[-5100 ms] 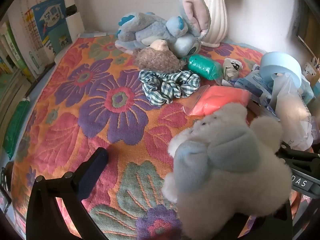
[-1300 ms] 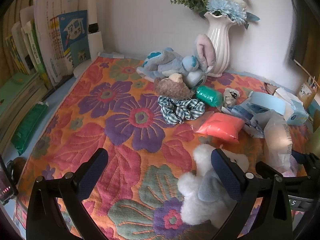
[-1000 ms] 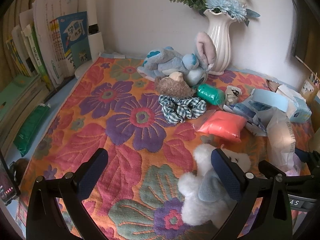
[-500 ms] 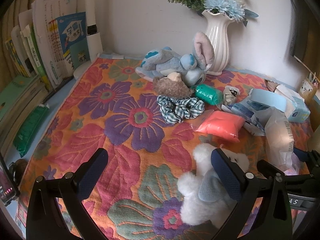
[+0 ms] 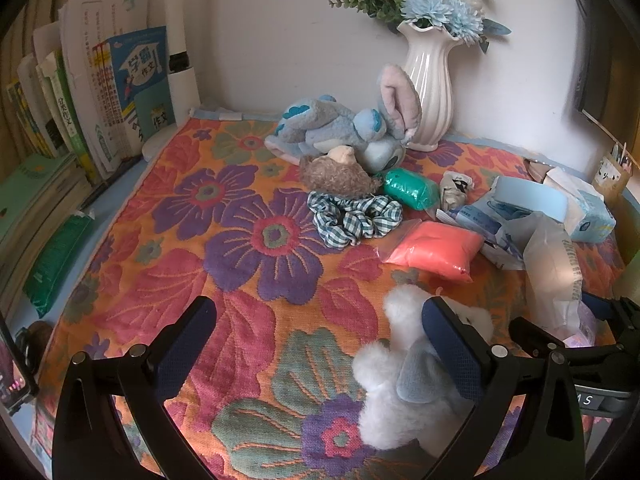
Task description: Organize soft objects
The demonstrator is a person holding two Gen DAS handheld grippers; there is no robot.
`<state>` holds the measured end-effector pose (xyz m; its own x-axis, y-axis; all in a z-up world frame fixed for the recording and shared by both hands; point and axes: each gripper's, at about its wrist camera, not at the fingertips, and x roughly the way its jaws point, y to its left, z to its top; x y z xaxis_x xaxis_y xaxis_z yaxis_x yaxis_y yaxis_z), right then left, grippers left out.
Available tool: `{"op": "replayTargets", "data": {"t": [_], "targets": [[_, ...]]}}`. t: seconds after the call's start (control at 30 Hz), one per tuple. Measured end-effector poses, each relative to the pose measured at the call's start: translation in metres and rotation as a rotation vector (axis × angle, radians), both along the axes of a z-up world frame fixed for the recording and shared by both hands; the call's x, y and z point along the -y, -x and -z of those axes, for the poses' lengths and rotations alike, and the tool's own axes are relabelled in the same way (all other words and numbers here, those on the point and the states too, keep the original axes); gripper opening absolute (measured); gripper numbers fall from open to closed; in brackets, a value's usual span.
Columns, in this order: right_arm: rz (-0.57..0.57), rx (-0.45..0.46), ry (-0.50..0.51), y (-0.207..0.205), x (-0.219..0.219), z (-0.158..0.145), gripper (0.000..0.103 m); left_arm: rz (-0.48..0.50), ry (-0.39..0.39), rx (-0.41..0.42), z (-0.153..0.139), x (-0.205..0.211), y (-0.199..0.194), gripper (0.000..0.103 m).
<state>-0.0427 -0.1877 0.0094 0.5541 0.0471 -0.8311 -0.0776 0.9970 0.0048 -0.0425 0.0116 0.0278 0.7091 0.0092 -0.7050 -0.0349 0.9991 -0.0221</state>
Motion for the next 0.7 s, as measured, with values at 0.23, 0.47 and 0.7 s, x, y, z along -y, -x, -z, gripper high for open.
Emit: {"op": "replayTargets", "data": {"t": [0.23,0.47,0.7], "targets": [[0.0,0.0,0.0,-0.0004,0.0004,0.0003,0.103,-0.002,-0.001,-0.003,0.0004,0.0003,-0.0004,0.103],[0.0,0.0,0.0,0.0002,-0.0002,-0.0001,0.103,0.008,0.022,-0.006,0.0003,-0.0033,-0.0011,0.103],[0.0,0.0,0.001,0.0001,-0.0003,-0.0008,0.103,0.015,0.065,0.014,-0.002,-0.0079,0.0027,0.102]]}}
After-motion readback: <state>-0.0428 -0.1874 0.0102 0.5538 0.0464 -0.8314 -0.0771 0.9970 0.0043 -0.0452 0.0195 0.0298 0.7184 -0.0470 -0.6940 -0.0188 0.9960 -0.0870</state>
